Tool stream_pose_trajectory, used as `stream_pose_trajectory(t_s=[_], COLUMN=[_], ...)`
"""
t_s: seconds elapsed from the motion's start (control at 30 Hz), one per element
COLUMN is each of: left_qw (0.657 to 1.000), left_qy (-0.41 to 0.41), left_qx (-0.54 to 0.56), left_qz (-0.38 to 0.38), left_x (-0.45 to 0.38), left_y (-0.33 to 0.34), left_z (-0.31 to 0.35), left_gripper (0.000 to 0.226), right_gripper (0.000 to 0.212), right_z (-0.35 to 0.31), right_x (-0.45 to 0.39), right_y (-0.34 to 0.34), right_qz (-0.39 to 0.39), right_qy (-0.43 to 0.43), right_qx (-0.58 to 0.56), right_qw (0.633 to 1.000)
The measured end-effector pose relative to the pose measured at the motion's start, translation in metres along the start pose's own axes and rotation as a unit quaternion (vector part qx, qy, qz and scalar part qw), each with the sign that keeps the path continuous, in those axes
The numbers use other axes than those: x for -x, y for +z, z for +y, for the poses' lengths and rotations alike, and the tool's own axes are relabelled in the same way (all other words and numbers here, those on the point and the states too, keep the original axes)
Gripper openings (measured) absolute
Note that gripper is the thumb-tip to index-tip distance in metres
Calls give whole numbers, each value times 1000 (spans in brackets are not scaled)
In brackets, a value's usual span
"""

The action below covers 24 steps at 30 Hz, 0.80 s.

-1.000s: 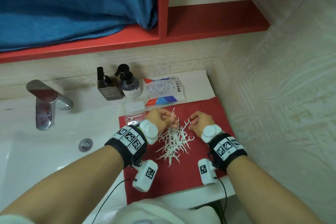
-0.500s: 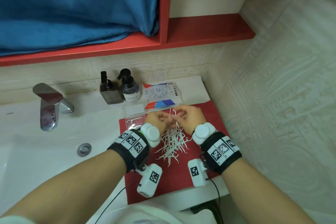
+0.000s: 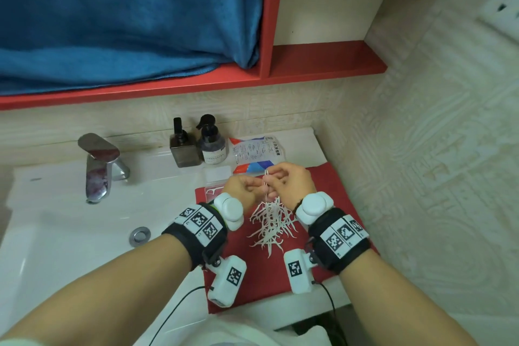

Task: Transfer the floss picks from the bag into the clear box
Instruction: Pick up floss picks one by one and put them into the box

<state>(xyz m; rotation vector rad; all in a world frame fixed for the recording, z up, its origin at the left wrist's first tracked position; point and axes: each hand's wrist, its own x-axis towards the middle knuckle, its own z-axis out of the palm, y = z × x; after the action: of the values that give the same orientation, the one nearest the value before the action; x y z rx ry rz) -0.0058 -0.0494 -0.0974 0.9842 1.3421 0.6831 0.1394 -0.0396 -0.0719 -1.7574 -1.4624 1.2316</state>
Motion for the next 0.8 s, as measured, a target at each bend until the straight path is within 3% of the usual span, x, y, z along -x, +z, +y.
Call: stream_pose_trajectory(t_s=[0.2,0.57,0.67,0.8], left_qw=[995,993,994,997], left_qy=[48,31,16,10], left_qx=[16,42,35,43], left_qz=[-81,-110,-99,-58], left_x=[8,15,17,20], left_y=[1,4,5,5], left_z=[9,27,32,35], left_gripper=[14,17,11,8], right_gripper=[15,18,17,28], right_z=[4,-1,0,6], right_x=[6,14,13,11], right_y=[-11,-30,-35,-51], right_qz=[7,-3,-8,85], right_qy=[-29,-67,-66,-26], right_qx=[-25,-81,-46,48], right_qw=[999,994,997,995])
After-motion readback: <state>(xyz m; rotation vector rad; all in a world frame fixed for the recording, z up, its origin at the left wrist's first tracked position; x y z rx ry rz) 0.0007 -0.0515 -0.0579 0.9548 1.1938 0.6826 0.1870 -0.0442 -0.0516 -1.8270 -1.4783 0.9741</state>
